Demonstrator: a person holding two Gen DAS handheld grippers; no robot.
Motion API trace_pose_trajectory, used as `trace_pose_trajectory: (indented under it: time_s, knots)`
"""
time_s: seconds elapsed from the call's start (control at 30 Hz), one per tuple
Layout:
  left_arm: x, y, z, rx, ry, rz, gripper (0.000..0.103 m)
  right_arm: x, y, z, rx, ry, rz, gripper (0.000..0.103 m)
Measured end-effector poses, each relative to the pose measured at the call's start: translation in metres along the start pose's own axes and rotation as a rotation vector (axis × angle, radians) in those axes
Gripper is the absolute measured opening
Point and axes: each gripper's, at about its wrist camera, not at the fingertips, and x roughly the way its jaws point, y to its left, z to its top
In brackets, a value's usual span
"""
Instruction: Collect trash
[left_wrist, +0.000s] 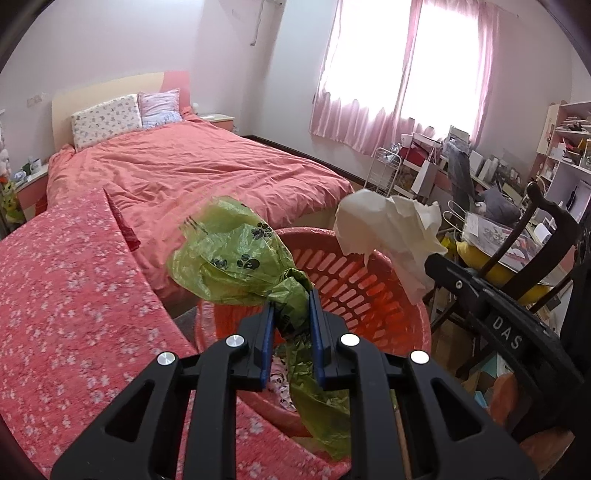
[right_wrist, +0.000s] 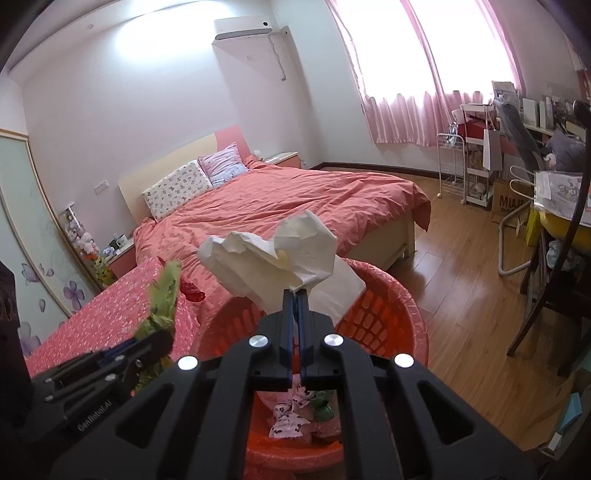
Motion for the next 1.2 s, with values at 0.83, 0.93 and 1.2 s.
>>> trace_pose_trajectory:
  time_s: [0.83, 0.93, 1.2]
  knots:
    - [-0.165, 0.061, -0.079, -0.169, -0.187, 0.418, 0.096, -0.108, 0.052, -0.058, -0.265, -0.083, -0.087, 0.099]
    - [-0.193, 0.059, -0.099, -0.195, -0.204, 0.503, 0.101, -0.133, 0.066, -0.074, -0.296, -0.105, -0.1, 0.099]
    - [-0.228, 0.059, -0.133, -0.294, -0.205, 0.609, 0.101, -0.179, 0.085, -0.107, -0.332, -0.157, -0.149, 0.099]
